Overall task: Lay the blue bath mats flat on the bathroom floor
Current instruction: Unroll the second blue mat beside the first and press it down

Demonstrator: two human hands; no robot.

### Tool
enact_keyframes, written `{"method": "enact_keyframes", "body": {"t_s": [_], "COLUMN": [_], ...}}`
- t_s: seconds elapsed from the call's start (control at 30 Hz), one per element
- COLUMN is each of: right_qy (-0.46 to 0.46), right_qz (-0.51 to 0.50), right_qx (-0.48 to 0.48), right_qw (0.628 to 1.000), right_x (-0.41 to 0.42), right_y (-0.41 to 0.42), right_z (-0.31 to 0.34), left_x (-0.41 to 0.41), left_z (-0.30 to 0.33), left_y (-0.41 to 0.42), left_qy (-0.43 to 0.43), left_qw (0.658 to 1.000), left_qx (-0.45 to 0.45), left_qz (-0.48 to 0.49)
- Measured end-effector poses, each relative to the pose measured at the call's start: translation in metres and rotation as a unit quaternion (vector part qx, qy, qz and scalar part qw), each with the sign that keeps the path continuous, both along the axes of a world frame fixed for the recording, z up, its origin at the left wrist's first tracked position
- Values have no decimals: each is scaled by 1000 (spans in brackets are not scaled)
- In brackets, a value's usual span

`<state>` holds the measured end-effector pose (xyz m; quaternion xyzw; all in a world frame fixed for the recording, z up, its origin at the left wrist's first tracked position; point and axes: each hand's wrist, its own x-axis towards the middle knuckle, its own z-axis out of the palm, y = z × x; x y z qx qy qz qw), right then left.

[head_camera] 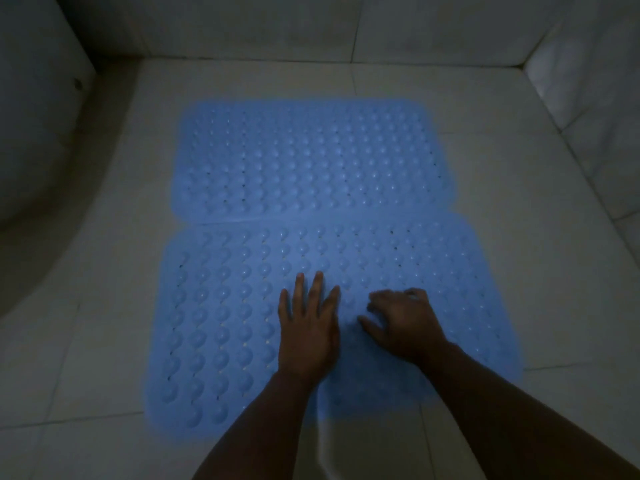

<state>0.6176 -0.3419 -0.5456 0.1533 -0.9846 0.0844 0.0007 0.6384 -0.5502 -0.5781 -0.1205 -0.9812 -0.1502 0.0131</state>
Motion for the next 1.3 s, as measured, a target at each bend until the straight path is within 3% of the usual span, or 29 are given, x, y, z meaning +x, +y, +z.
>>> {"method": "enact_keyframes", "body": {"t_s": [0.17,0.5,0.77,0.83,0.97,1.13,1.3], "right_qy": [-24,42,59,47,-77,-138,-143], "right_qz": [-18,-32,12,-1,-83,-85,-29], "right_qx": [-25,-109,-110,-107,-80,-44,-27], "right_qw": [999,993,992,993,990,986,989], "right_x": [-29,-63,-59,-60,-56,-32,28], "right_y": [4,11,4,-4,-27,-60,-115], "right_z": [13,-5,-23,-7,35,41,-6], "left_x": [11,22,16,12,0,-1,8], "left_z": [-2,-9,-9,-6,18,30,19], "left_y": [16,19,20,21,8,-52,-102], "left_qy": [-37,-80,-120,-137,-194,-75,-42], "left_qw": [990,986,981,976,960,991,997], "left_qx": [-16,-54,-37,-57,-69,-21,-56], "left_qz": [-133,-133,-148,-157,-189,-109,10]}}
